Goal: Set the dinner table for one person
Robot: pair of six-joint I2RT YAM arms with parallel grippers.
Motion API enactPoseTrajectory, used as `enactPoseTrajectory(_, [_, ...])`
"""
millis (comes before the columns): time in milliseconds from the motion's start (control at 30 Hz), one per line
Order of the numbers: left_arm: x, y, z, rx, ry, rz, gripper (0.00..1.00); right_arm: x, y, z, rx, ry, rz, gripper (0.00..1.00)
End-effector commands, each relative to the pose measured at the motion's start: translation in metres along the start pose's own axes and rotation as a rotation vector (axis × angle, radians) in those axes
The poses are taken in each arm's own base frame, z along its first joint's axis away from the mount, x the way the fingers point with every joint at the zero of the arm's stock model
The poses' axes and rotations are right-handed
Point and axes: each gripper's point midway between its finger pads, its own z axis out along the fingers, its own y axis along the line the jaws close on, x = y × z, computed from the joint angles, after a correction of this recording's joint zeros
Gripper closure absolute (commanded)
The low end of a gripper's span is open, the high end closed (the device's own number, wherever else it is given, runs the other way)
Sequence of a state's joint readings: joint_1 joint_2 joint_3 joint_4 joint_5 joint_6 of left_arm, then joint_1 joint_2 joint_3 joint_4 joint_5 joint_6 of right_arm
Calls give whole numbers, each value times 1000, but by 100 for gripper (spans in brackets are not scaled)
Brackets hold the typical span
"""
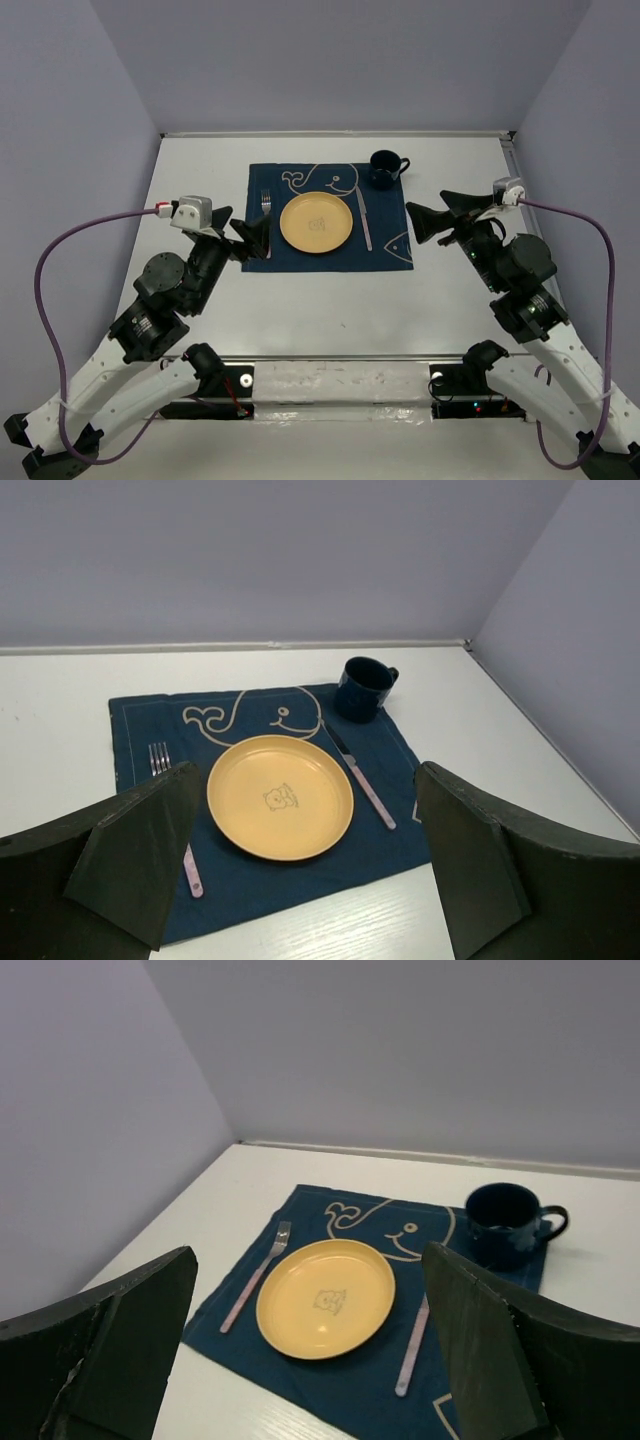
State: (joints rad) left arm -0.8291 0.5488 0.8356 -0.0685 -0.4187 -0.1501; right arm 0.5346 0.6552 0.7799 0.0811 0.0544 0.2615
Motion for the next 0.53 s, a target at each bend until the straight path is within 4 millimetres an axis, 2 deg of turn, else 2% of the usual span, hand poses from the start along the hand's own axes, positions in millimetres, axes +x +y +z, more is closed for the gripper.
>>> enactPoseTrajectory(0, [-37, -4, 2, -4, -91, -23, 1, -13, -25, -20, 129, -81, -25, 0])
enactPoseTrajectory(67, [-48, -2, -2, -8, -132, -38, 1, -29, -24, -40, 123, -155, -1, 0])
enactPoseTrajectory(100, [-48, -2, -2, -8, -132, -37, 1, -30, -23, -40, 122, -157, 5, 0])
enactPoseTrajectory(267, [-61, -6, -11, 34, -175, -65, 1, -51, -20, -65, 106, -251, 42, 0])
enactPoseTrajectory(500, [-60, -11, -12, 66, -168, -68, 1, -63, -18, -73, 104, -288, 59, 0])
